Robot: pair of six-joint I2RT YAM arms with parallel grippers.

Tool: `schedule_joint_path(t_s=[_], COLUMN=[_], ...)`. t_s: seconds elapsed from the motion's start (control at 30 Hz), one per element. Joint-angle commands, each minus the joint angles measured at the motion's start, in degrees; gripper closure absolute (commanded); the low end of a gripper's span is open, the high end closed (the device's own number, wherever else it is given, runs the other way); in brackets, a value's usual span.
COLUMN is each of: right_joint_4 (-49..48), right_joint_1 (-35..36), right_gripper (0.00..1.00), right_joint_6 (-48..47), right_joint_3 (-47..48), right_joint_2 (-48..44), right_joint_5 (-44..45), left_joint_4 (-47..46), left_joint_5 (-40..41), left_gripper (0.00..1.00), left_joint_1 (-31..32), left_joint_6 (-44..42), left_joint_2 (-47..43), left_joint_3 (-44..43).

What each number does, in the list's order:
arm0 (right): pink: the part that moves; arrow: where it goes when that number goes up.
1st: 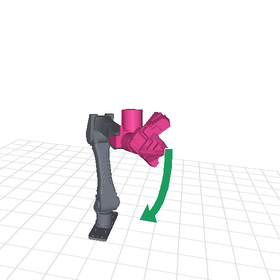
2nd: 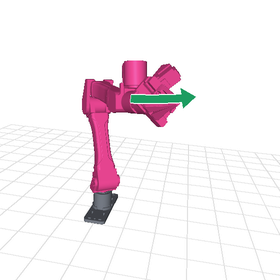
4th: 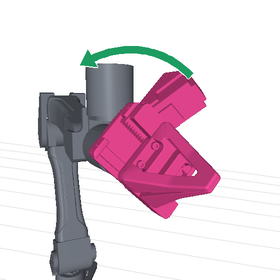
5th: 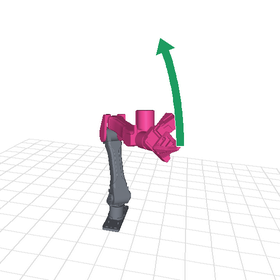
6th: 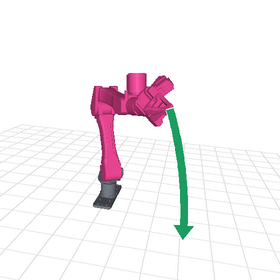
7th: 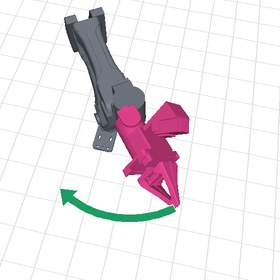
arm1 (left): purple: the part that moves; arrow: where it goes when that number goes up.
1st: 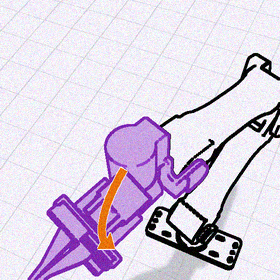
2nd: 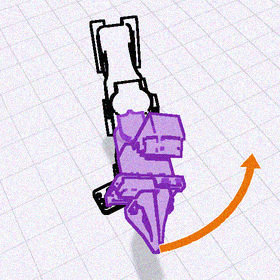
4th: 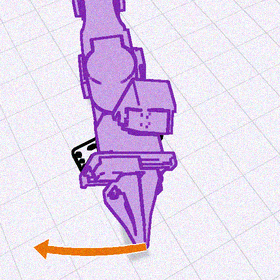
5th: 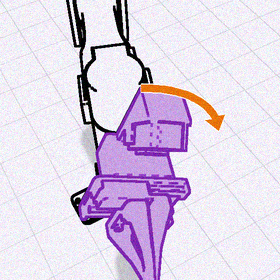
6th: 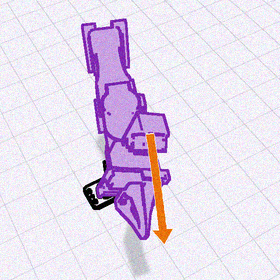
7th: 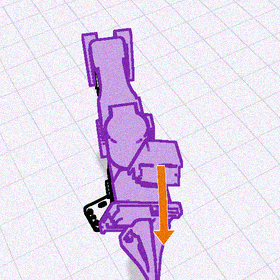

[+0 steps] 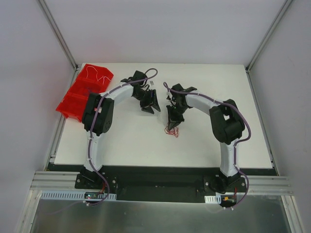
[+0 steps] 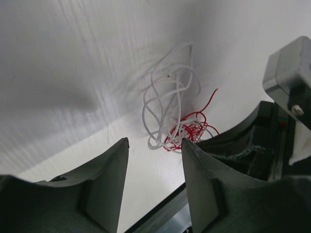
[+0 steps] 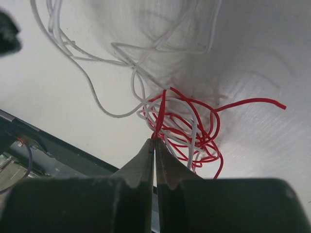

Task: Untangle the cables

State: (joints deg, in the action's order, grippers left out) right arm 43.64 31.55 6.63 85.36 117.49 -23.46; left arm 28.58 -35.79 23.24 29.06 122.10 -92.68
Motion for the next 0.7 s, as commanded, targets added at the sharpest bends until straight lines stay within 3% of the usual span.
schedule_joint_path(t_s=[0.0,0.17,0.27,0.4,0.57,0.63,0.67], right_joint_4=[-0.31,-0.04,1.18,6.45,9.71,9.98,9.54], right_joint_1=[0.18,0.09,-0.35,-2.19,-9.39,-10.63,-10.46], right_gripper=[0.95,0.94,0.94,0.94,0.95,0.82,0.68], right_joint_6=[1.10,1.01,1.36,2.68,1.37,-1.69,-3.89], right_joint_3=[-0.37,-1.42,-2.39,-5.37,-13.98,-15.13,-15.05], right_joint_2=[-4.29,-5.78,-6.22,-8.67,-15.26,-18.69,-20.36], right_joint_5=[-0.36,2.19,5.95,17.98,32.67,33.40,31.74], left_joint_4=[1.74,1.74,2.27,3.85,4.56,4.56,4.56], left_joint_5=[-1.13,-2.62,-0.78,5.72,8.98,7.59,5.66], left_gripper=[0.58,0.78,1.00,1.00,1.00,1.00,1.00], left_joint_1=[0.75,1.45,1.19,-1.18,-4.78,-5.40,-5.40], left_joint_6=[1.44,1.44,-0.22,-4.09,-7.87,-8.49,-8.67], left_joint_2=[3.49,5.51,4.82,-1.59,-10.55,-13.11,-13.90], left_joint_3=[-3.03,-2.94,-2.94,-0.05,5.58,7.07,7.51])
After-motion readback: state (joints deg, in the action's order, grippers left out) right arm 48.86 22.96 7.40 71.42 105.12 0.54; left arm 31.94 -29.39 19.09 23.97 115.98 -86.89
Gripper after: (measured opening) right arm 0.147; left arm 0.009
